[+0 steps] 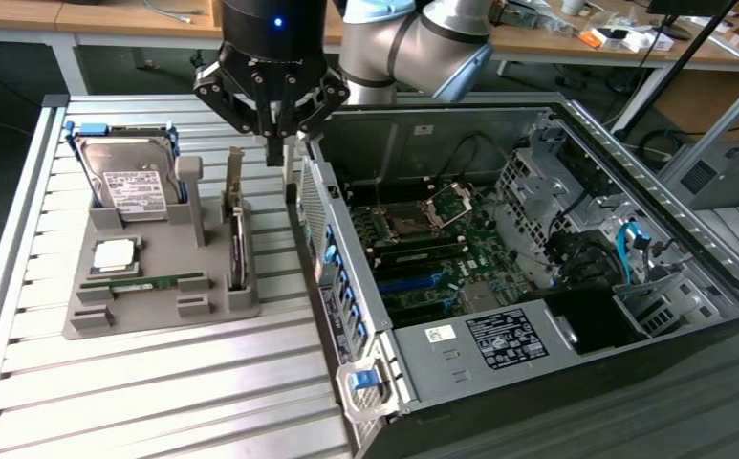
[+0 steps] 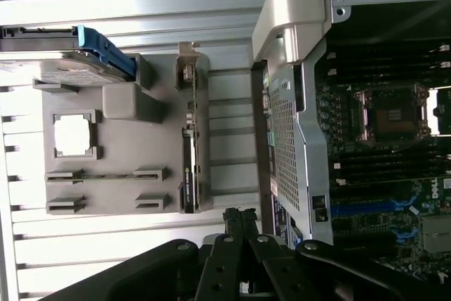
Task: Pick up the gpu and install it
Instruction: 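Reach for the gpu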
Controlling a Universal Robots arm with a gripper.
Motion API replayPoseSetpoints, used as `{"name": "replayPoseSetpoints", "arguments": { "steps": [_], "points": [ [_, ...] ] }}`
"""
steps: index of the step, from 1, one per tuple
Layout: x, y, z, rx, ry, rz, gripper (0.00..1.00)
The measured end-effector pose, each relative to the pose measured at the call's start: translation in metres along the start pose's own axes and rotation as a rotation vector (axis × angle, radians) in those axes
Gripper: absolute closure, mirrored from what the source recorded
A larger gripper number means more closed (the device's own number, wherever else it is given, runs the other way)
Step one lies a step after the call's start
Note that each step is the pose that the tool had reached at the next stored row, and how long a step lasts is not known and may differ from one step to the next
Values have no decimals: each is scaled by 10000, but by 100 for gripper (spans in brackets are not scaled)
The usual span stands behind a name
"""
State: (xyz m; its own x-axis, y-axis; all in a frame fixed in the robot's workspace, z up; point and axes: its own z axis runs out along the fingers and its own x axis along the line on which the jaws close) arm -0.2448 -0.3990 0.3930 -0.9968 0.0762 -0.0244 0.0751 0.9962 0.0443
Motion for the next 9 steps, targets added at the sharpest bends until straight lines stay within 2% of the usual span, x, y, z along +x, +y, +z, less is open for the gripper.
{"name": "replayPoseSetpoints", "arguments": {
  "steps": [9],
  "points": [
    [48,-3,-1,-1,-1,0,90]
  ]
}}
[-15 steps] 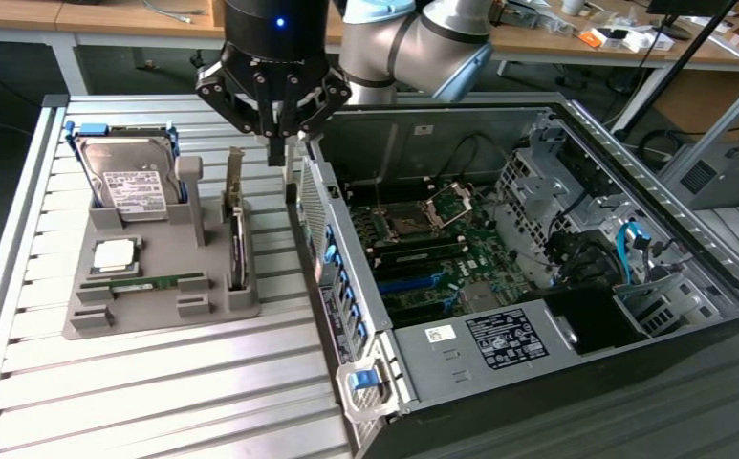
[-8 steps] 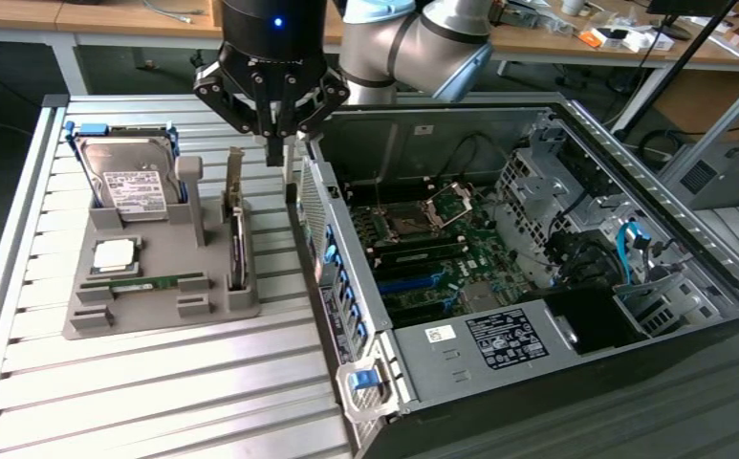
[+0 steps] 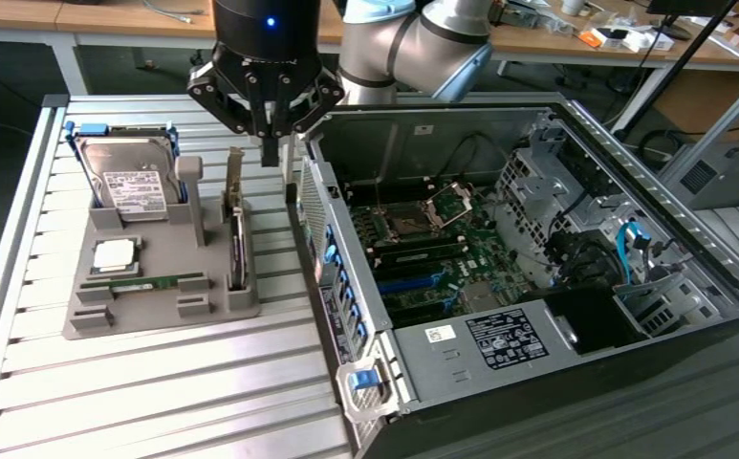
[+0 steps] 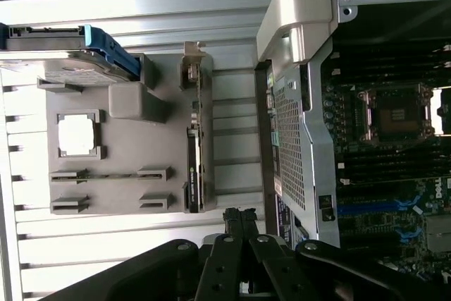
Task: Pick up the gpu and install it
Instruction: 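Reach for the gpu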
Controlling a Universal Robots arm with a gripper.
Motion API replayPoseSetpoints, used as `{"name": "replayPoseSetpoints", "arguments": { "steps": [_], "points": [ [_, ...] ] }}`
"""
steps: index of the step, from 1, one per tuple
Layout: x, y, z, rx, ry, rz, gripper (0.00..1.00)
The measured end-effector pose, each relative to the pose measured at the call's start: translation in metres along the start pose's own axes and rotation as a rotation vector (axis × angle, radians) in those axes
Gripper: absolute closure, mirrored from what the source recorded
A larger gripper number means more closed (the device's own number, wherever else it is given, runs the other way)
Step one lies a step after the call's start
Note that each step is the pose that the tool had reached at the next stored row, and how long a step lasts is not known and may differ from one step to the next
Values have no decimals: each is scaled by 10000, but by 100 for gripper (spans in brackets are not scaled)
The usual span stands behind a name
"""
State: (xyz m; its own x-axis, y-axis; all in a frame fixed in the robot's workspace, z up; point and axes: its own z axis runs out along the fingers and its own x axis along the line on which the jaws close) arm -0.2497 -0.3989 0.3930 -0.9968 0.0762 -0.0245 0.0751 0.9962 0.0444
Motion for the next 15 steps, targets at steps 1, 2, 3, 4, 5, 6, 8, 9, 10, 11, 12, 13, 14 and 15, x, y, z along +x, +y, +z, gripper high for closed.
{"name": "replayPoseSetpoints", "arguments": {
  "steps": [1,2,3,4,5,6,8,9,10,11,12,13,14,15],
  "points": [
    [1,0,0,0,1,0,90],
    [3,0,0,0,0,0,90],
    [5,0,0,0,0,0,90],
    [7,-1,0,0,0,0,90],
    [9,-1,0,0,0,0,90],
    [11,-1,0,0,0,0,90],
    [16,-1,0,0,0,0,90],
    [17,-1,-1,0,1,0,90],
    [20,-2,-1,0,0,0,90],
    [21,-2,-1,0,0,-1,90],
    [23,-2,0,0,0,0,90],
    [25,-2,-1,0,0,0,90],
    [27,-2,-1,1,0,0,90],
    [29,-2,-1,0,0,0,90]
  ]
}}
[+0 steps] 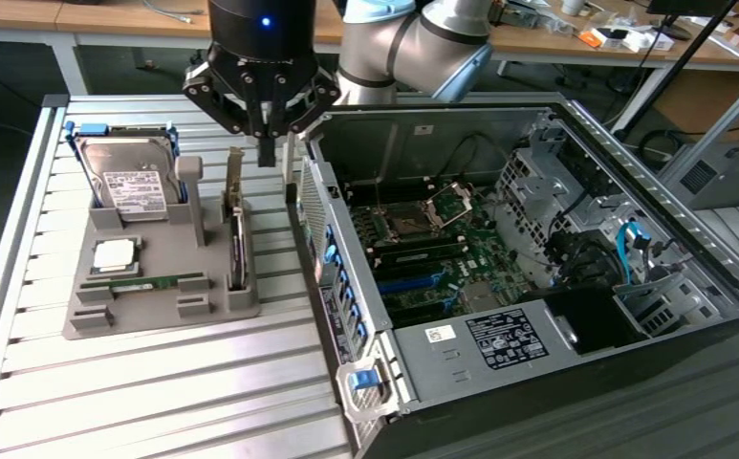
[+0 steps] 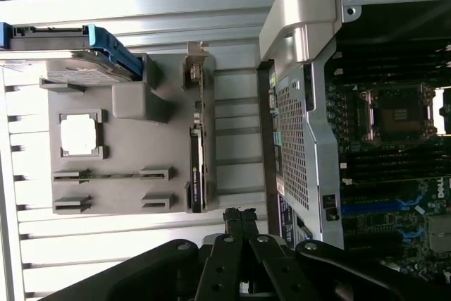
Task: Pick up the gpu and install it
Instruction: 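Reach for the gpu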
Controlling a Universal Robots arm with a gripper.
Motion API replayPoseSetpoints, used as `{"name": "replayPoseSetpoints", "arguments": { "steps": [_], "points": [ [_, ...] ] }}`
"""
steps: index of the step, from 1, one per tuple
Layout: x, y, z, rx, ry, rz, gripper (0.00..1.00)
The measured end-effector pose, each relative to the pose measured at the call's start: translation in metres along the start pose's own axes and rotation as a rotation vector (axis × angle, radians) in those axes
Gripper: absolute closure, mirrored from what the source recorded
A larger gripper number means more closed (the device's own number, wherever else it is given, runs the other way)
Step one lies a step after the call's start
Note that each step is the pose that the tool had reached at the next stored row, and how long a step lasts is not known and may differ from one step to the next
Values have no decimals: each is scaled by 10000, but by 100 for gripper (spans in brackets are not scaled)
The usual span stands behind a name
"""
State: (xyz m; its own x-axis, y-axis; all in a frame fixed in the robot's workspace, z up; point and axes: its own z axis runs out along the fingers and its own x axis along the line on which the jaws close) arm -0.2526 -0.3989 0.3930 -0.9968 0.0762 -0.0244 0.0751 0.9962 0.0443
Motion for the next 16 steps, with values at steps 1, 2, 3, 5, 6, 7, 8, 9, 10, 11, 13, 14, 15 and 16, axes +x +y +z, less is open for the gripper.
{"name": "replayPoseSetpoints", "arguments": {
  "steps": [1,2,3,5,6,7,8,9,10,11,13,14,15,16],
  "points": [
    [2,0,0,0,0,0,90],
    [6,0,0,0,0,0,90],
    [8,-1,0,0,0,0,90],
    [13,-1,0,0,0,1,90],
    [15,-1,0,0,0,0,90],
    [17,-1,-1,0,0,0,90],
    [24,-2,0,-1,0,1,90],
    [29,-2,-1,0,0,0,90],
    [32,-2,-1,0,0,0,90],
    [37,-3,-1,0,0,0,90],
    [41,-3,-1,-1,-1,0,90],
    [43,-3,-1,-1,-1,0,90],
    [45,-3,-1,0,0,0,90],
    [47,-3,-1,0,0,0,90]
  ]
}}
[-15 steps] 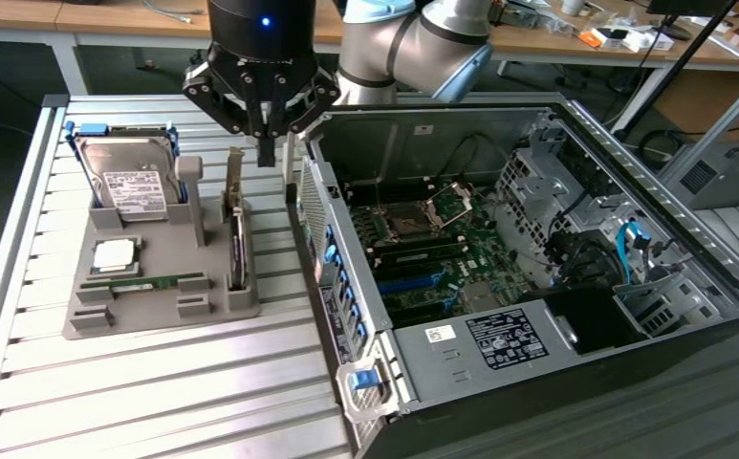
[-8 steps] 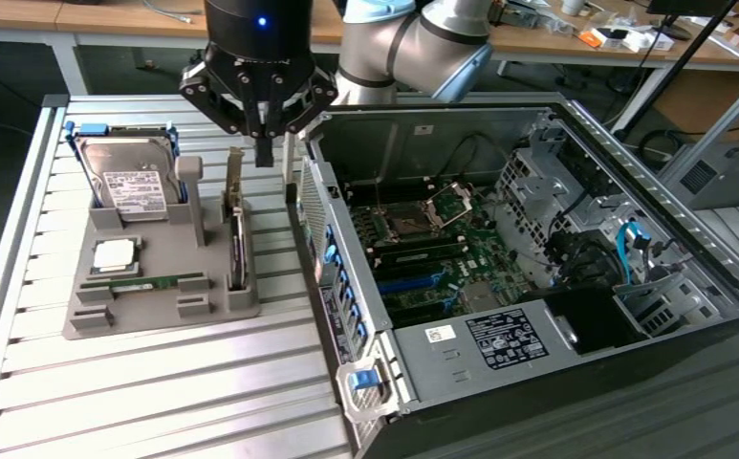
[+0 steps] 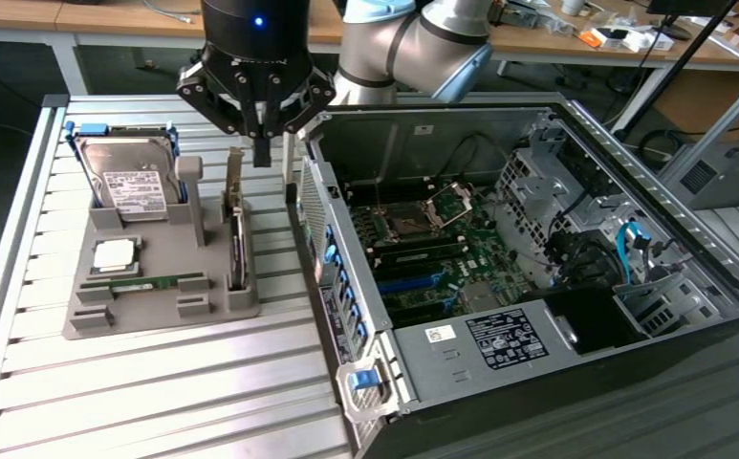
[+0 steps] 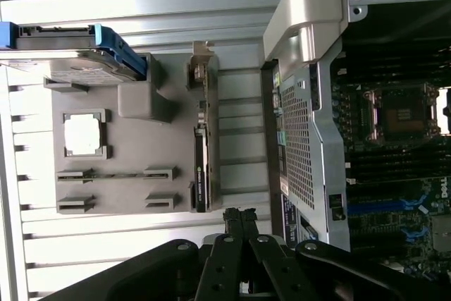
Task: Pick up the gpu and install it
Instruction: 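Reach for the gpu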
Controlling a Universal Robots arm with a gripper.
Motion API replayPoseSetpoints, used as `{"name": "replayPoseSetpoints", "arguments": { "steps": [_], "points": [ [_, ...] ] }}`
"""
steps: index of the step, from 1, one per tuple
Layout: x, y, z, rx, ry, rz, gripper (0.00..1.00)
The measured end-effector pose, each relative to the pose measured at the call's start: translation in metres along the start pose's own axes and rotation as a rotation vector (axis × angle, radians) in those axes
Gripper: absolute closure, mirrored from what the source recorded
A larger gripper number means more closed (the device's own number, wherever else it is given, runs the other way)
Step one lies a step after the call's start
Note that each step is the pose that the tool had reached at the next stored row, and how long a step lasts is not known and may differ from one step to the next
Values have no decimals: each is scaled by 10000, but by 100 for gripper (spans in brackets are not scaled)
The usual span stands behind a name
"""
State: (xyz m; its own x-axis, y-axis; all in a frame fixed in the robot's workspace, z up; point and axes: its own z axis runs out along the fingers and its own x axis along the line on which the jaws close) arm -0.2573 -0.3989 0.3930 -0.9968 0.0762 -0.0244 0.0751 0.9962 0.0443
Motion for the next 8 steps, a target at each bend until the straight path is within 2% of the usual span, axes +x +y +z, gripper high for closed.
{"name": "replayPoseSetpoints", "arguments": {
  "steps": [8],
  "points": [
    [17,-1,0,0,0,0,90]
  ]
}}
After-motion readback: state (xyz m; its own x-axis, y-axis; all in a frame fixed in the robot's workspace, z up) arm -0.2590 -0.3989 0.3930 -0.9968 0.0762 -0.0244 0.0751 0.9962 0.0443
